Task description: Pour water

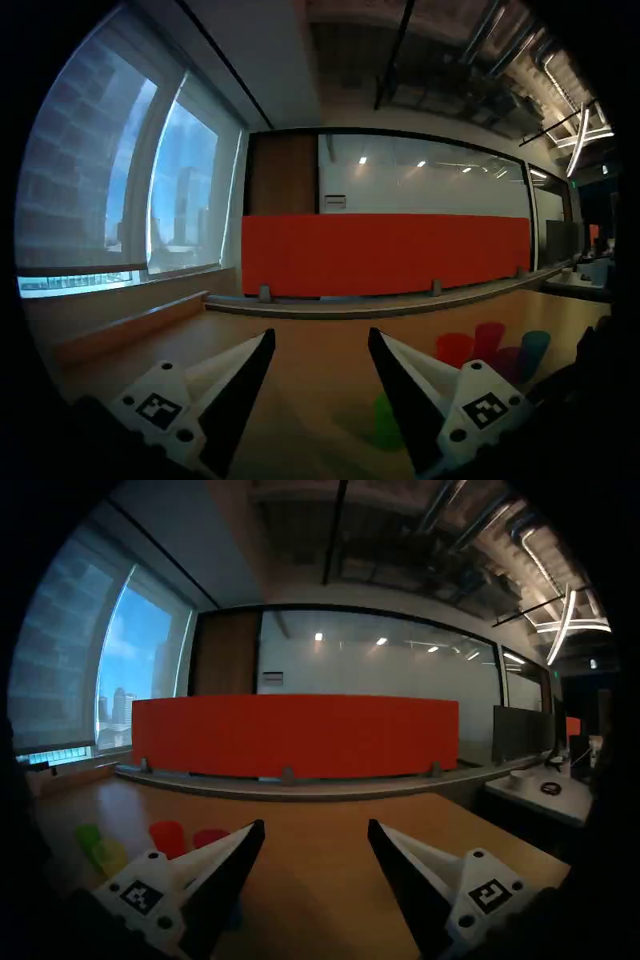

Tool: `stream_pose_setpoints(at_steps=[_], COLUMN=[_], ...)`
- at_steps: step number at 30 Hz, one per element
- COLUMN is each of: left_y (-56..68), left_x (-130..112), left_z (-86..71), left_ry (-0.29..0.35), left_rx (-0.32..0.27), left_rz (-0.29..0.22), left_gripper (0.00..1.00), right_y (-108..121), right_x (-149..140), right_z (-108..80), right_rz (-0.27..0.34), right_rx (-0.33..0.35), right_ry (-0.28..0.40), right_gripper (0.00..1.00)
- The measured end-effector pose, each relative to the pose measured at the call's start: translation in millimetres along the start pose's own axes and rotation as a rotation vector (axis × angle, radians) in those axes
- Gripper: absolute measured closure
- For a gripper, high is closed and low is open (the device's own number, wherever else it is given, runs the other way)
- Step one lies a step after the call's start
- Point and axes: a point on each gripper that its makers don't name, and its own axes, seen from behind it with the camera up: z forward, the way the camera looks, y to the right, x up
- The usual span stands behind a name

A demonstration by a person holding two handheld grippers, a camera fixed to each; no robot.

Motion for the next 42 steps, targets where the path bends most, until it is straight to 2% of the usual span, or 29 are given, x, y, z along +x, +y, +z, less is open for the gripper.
stream_pose_setpoints(at_steps=[6,15,27,42], left_y=[-4.9,-6.2,-7.2,-0.5], left_x=[-12,-28,-45,-56], left_z=[2.6,9.5,14.4,18.9], left_ry=[0.002,0.001,-0.011,-0.042], left_rx=[0.006,0.013,0.005,-0.009], left_rz=[-0.014,-0.002,-0.028,-0.006], left_gripper=[0.14,0.15,0.14,0.14], right_y=[-6,-5,-4,2], right_x=[2,5,9,7], right_z=[-0.8,-3.2,-2.1,0.2], right_rz=[0.002,-0.012,-0.016,-0.007], right_rx=[0.004,-0.002,-0.005,-0.013], right_ry=[0.001,-0.001,-0.001,-0.005], right_gripper=[0.0,0.0,0.0,0.0])
